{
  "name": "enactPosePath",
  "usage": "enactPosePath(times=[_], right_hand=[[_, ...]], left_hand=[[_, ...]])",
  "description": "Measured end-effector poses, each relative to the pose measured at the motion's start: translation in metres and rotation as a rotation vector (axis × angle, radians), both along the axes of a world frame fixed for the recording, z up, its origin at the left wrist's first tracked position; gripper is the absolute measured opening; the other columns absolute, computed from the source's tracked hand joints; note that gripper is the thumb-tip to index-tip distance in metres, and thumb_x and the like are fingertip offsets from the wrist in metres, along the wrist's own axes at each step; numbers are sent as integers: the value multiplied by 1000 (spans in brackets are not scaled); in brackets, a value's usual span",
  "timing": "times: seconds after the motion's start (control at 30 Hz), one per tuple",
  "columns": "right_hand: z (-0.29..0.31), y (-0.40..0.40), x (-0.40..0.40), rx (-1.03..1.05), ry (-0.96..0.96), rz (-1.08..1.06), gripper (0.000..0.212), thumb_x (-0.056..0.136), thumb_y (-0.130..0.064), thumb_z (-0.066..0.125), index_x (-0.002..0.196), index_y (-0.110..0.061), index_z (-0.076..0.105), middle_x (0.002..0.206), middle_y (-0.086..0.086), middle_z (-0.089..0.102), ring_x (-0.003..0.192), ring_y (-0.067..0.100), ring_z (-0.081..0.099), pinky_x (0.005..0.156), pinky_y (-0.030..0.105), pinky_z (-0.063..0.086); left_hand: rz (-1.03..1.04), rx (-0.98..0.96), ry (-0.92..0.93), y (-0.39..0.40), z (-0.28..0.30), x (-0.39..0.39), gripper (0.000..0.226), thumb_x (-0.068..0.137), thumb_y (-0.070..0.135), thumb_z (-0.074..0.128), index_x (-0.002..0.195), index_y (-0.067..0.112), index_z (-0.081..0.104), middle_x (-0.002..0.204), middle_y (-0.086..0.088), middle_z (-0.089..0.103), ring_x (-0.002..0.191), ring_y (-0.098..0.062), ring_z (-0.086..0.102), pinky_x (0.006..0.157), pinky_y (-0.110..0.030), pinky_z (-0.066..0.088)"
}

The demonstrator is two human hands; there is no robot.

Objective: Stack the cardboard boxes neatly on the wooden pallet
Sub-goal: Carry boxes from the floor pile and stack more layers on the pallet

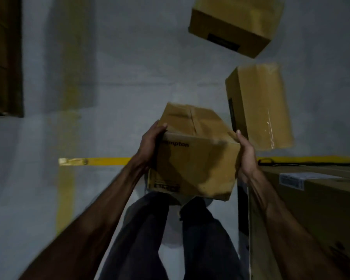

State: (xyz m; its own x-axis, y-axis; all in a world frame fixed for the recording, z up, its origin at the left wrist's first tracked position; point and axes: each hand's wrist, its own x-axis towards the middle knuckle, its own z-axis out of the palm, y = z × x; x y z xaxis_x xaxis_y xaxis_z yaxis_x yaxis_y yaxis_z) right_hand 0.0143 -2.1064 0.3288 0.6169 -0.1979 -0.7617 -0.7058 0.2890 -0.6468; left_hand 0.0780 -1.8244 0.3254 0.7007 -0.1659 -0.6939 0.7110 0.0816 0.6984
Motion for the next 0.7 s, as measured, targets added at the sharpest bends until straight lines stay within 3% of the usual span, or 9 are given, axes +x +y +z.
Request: enactPosePath(times=[0.17,0.23,0.3,0.37,0.43,0.47,0.53,0.63,0.7], right_hand=[[99,72,0,-13,-75,115,51,105,-56,49,130,-18,73,123,13,75,115,33,71,102,53,55],[132,92,2,-42,-113,178,50,105,-54,51,132,-17,71,126,15,73,117,35,70,102,54,55],[122,96,4,-37,-163,215,57,99,-59,60,137,-17,68,136,14,68,124,34,66,106,54,52],[133,110,11,4,-200,297,76,84,-74,70,140,-23,67,149,7,60,136,30,57,115,54,45],[170,131,13,-12,-249,410,66,91,-63,67,139,-18,66,144,-3,60,132,23,56,118,49,40],[190,141,12,-15,-282,459,47,97,-48,64,130,-15,70,130,-4,65,120,20,60,113,46,43],[212,160,9,8,-305,584,25,94,-34,61,109,-17,73,110,3,73,103,26,67,96,45,50],[228,185,5,55,-347,752,26,85,-34,61,101,-15,70,104,9,73,95,28,67,84,41,50],[236,207,-4,53,-359,854,24,85,-35,61,97,-16,67,100,8,71,93,26,65,83,42,49]], left_hand=[[115,72,-9,63,110,-30,47,106,38,54,136,3,62,121,-14,71,106,-34,68,75,-33,59],[177,122,-62,84,136,-46,46,106,41,53,134,7,65,128,-7,71,116,-28,66,94,-35,57],[274,172,-115,107,134,-62,61,98,57,62,144,16,61,151,1,58,139,-23,53,120,-46,39],[394,173,-118,136,108,-83,89,84,68,74,152,15,51,162,-10,46,149,-36,42,124,-63,29],[566,161,-92,139,150,-111,84,83,58,77,148,10,53,153,-19,52,137,-45,51,118,-62,39],[635,132,-90,134,181,-125,65,88,47,72,140,12,58,140,-18,62,120,-43,61,105,-55,49],[749,92,-124,126,227,-155,26,98,27,57,121,18,64,117,-16,64,91,-34,63,79,-43,49],[922,72,-100,131,239,-199,51,102,26,54,152,25,47,130,-11,64,88,-25,68,71,-37,52],[1028,59,-99,143,242,-229,58,98,31,57,155,27,44,132,-15,66,87,-26,69,72,-40,54]])
